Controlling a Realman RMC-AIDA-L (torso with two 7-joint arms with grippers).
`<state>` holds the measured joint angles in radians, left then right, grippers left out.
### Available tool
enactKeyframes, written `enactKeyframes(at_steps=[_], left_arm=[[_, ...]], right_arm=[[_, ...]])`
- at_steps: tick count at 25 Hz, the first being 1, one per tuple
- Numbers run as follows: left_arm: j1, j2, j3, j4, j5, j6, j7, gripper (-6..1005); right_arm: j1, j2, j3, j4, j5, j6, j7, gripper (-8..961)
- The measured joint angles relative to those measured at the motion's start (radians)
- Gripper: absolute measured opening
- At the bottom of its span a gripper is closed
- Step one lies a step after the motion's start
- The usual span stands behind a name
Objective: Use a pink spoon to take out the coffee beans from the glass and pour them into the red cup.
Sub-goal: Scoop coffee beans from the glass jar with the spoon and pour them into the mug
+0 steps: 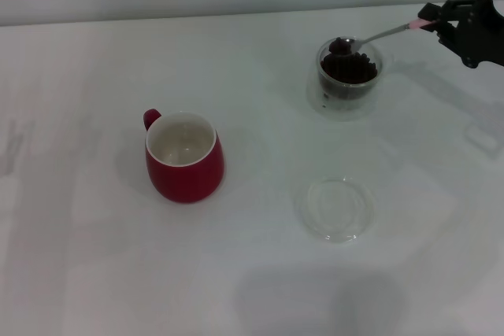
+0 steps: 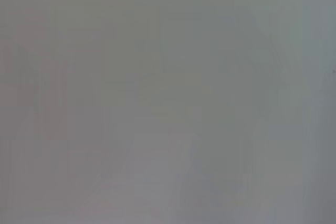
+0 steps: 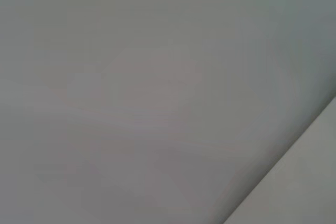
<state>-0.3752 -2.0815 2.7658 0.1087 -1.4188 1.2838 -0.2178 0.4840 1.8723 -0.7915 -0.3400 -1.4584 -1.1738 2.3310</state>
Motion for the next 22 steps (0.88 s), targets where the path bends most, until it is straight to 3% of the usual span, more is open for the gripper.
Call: enactKeyframes(at_steps=[6,22], left_arm=[[0.002,0.0,0.0,0.0,0.0,-0.003,0.0,890],[0.004,-0.003,0.0,0.002,0.0,-0.003,0.0,890]], right_arm=[[0.025,0.015,-0.009,0.002,-0.004,-0.059,0.005,145],[0.153,0.11,-0.176,0.004,-0.013,-0.056,0.015,145]])
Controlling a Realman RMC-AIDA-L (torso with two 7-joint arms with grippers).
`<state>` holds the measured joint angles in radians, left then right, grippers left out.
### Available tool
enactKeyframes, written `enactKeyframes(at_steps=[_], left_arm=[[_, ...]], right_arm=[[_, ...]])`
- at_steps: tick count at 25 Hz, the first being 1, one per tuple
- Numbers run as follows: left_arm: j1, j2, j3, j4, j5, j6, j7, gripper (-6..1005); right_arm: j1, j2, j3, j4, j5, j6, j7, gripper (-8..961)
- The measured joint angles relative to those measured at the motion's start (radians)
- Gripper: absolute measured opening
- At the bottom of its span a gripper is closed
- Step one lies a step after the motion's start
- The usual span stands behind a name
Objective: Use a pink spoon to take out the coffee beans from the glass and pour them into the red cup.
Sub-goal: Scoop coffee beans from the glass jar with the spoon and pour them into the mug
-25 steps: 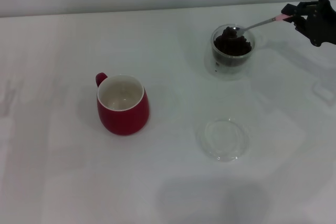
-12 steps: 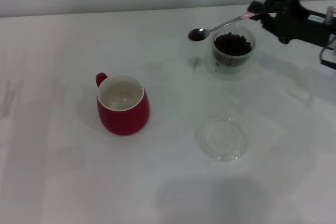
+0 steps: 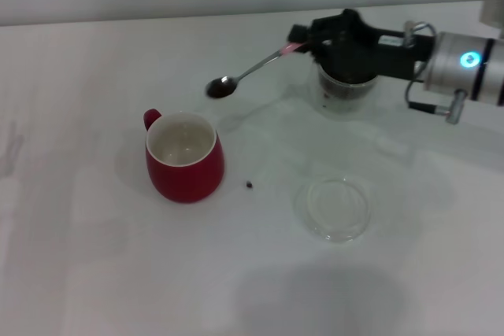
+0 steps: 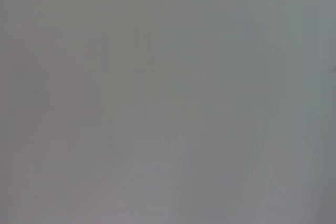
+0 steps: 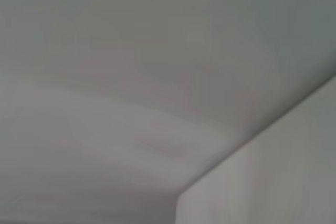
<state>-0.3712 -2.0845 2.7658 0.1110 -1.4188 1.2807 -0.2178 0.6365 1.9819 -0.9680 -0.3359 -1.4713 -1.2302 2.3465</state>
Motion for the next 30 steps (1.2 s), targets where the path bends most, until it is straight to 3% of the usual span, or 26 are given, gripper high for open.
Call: enactKeyframes(at_steps=[5,12,18,30], left_arm=[[0.0,0.0,0.0,0.001,0.0,0.0,0.0,891],[-0.001,0.0,0.0,0.001,0.0,0.0,0.0,891],[-0.004,-0.001,0.0,0.01,0.0,-0.001,0.0,890],[-0.005,0.0,0.0,0.014,0.0,-0.001,0.0,891]], right_arm=[[0.01,0.027,-0.058,-0.005,0.0,0.015,-0.006,145],[0.013,0.039,-0.125,-0.013,0.008,0.07,-0.034,145],[0.017,0.045,-0.157,-0.054,0.015,0.074,-0.124,145],[0.007,0.046,-0.404,-0.212,0.089,0.169,-0.39,145]])
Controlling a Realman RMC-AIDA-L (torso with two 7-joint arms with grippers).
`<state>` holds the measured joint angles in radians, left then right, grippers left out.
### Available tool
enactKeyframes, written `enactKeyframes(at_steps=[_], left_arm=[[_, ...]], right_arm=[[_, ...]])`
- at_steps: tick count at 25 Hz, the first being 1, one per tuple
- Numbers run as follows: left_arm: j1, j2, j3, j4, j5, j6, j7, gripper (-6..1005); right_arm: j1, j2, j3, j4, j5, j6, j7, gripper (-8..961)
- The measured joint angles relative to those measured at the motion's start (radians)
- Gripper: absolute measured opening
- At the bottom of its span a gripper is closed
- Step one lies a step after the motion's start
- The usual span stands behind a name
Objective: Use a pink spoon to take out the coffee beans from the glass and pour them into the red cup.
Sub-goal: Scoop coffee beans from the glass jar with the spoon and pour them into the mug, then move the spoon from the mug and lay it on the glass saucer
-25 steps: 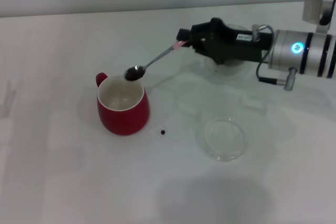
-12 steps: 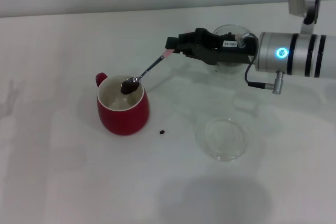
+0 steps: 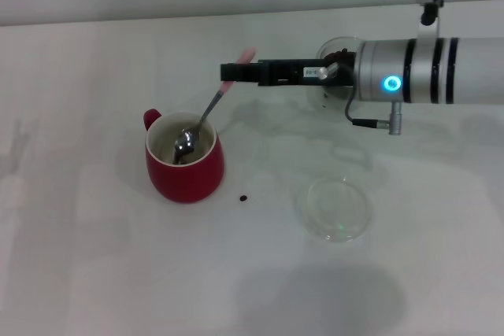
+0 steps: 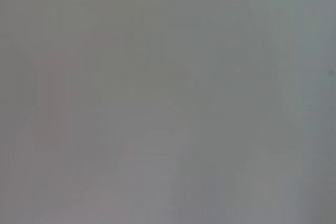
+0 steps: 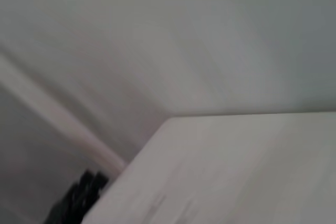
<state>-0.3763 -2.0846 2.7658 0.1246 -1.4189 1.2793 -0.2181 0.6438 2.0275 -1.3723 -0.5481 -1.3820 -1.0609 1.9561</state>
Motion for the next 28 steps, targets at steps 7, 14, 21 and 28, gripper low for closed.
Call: enactKeyframes(at_steps=[7,14,21,28], left_arm=[[-0.003,0.0,0.0,0.0,0.0,0.0,-0.001,890],[-0.003,0.0,0.0,0.0,0.0,0.0,-0.001,890],[-0.007,0.0,0.0,0.0,0.0,0.0,-0.001,891],[-0.014,0.003,0.0,-0.001,-0.001,0.0,-0.001,890]], right_arm=[[-0.04,-0.004,-0.067,-0.097,0.02,0.027,-0.057,145],[-0.117,-0.014,-0.017,-0.142,0.09,-0.046,-0.094,145],[-0.161,-0.048,0.245,-0.049,0.084,-0.307,-0.089,145],[-0.186,-0.184,0.277,0.104,0.039,-0.444,-0.092,145]])
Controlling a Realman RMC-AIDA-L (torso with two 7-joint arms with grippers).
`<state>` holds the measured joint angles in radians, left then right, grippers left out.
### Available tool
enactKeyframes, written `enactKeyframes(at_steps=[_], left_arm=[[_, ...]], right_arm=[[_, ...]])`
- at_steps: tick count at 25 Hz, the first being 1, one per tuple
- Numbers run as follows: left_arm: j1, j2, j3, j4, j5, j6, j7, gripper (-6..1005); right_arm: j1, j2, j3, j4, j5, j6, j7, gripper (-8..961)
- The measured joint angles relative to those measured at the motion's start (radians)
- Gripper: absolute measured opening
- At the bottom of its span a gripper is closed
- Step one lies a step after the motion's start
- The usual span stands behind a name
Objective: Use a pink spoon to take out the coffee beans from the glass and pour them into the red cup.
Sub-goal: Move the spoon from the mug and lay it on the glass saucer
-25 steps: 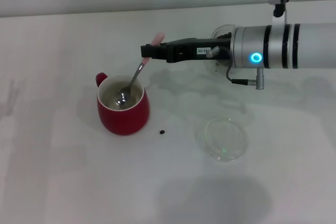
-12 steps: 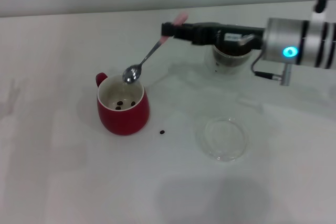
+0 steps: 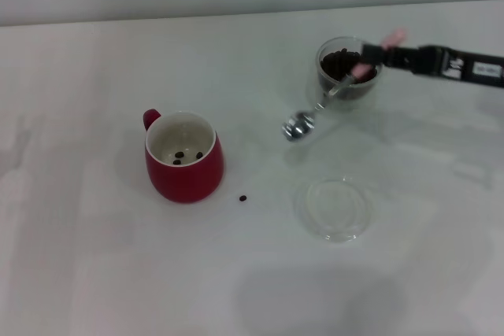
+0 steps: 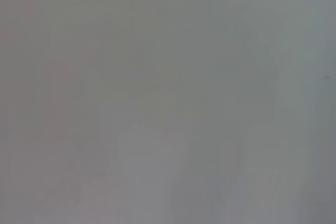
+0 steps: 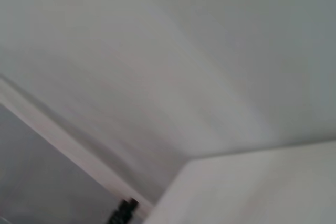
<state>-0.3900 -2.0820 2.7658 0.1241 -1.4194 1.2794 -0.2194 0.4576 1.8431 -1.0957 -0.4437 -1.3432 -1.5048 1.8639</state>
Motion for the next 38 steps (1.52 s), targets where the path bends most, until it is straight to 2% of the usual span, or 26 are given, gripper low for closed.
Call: enactKeyframes(at_steps=[2,8,24,38], left_arm=[[-0.001,0.0,0.0,-0.001,-0.001,0.0,0.0,890],[-0.007,0.0,0.0,0.0,-0.001,0.0,0.0,891],[-0.011,0.0,0.0,-0.002,-0.001,-0.018,0.0,891],[-0.015,0.0,0.0,0.0,-0.003,-0.026,0.0,890]], right_arm=[[-0.012,-0.018,0.002,0.013,-0.035,-0.005,-0.003,145],[-0.022,-0.027,0.004,0.017,-0.141,0.012,-0.003,145],[-0.011,-0.013,-0.006,0.037,-0.265,0.128,0.003,145],[0.018,-0.01,-0.009,0.092,-0.298,0.133,0.019,145]])
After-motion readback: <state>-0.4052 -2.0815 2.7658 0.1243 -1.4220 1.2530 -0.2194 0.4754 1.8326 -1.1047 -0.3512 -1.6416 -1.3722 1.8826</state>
